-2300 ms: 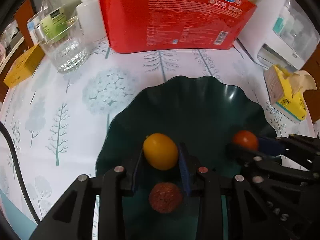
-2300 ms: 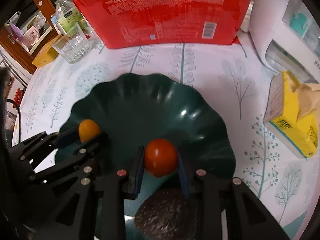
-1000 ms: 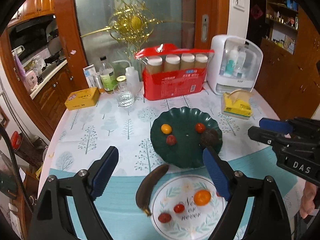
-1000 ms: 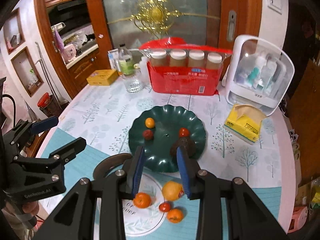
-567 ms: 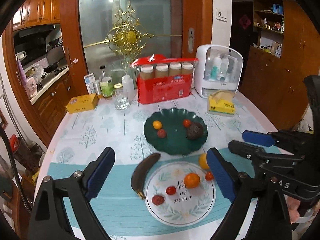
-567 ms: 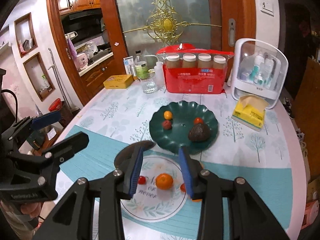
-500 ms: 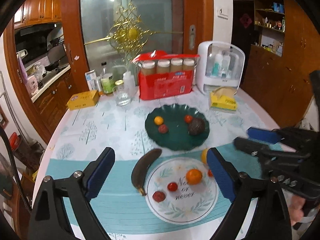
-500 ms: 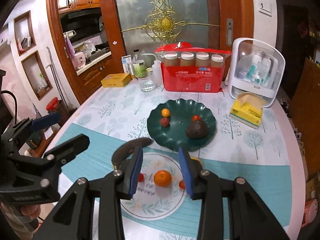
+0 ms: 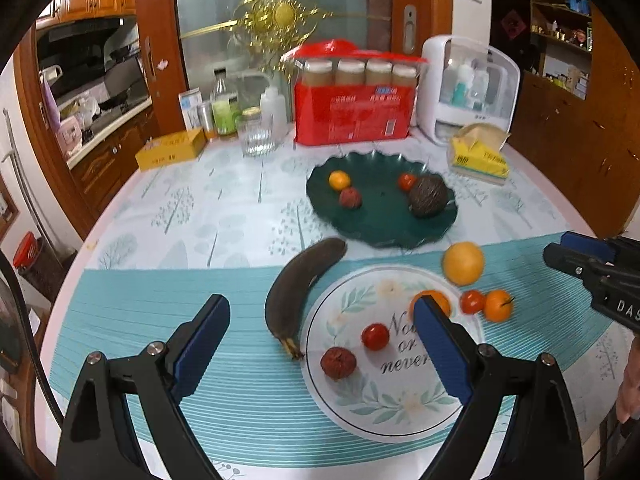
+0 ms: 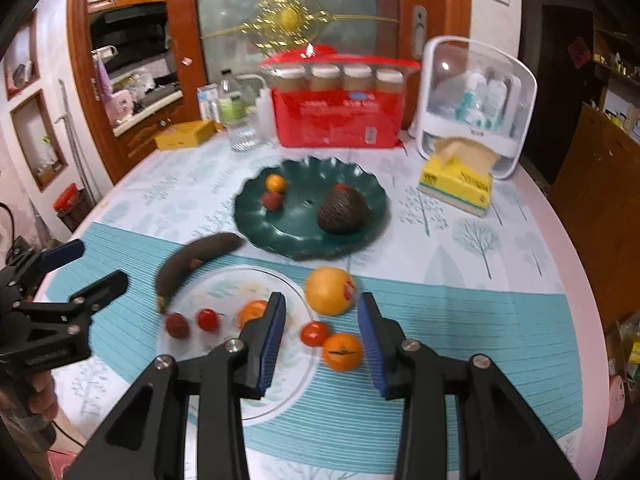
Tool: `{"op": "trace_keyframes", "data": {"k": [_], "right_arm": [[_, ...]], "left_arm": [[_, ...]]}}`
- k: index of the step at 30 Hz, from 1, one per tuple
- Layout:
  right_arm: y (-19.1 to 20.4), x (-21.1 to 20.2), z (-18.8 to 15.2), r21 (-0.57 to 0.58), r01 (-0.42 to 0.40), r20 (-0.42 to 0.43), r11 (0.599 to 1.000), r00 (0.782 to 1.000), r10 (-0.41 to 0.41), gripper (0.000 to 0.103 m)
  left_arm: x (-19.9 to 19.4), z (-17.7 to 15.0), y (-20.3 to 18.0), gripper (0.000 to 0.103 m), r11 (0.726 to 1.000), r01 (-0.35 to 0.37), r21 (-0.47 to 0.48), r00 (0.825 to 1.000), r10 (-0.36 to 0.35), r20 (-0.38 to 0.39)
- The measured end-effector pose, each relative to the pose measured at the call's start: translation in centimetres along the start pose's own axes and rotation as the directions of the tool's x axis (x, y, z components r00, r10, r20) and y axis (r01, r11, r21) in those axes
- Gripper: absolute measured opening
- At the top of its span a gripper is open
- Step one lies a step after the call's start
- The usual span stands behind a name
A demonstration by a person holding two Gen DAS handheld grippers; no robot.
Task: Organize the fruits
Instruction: 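Withdraw both open tools back toward the white fruit plate, then grasp the second lychee with the left tool while the right grasps a mandarin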
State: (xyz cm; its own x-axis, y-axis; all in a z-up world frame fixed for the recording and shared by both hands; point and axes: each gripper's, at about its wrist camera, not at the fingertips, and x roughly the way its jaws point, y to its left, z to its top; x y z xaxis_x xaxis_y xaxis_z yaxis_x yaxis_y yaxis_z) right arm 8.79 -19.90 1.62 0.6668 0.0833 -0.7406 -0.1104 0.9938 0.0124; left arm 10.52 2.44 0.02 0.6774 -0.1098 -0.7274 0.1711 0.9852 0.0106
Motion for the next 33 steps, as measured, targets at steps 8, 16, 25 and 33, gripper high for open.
{"op": "trace_keyframes", "data": {"k": [8, 16, 25, 33], "right_arm": [[-1.3, 3.5, -1.8, 0.012, 0.009, -0.068, 1.0, 0.998, -0.008, 0.038], [-2.2, 6.8, -4.4, -0.014, 0.019, -0.138, 1.0, 0.99, -0.021, 0.038], [-2.2, 8.7, -5.0, -0.011, -0.035, -0.166, 0.999, 0.985, 0.033, 0.038], [-1.5, 9.4, -4.7, -0.043, -0.03, -0.147, 0.999, 0.989, 0.024, 0.038]], "left_arm": [[4.0, -1.8, 0.4, 0.092, 1.0, 0.012, -0.01, 0.997, -0.012, -0.08], [7.2, -4.2, 0.3, 0.077, 0.998, 0.038, -0.041, 0.983, -0.045, -0.181], [9.4, -5.6, 0.5, 0.059, 0.996, 0.047, -0.081, 0.968, -0.065, -0.244], [10.0, -5.6, 0.4, 0.047, 0.994, 0.048, -0.094, 0.967, -0.07, -0.244]]}}
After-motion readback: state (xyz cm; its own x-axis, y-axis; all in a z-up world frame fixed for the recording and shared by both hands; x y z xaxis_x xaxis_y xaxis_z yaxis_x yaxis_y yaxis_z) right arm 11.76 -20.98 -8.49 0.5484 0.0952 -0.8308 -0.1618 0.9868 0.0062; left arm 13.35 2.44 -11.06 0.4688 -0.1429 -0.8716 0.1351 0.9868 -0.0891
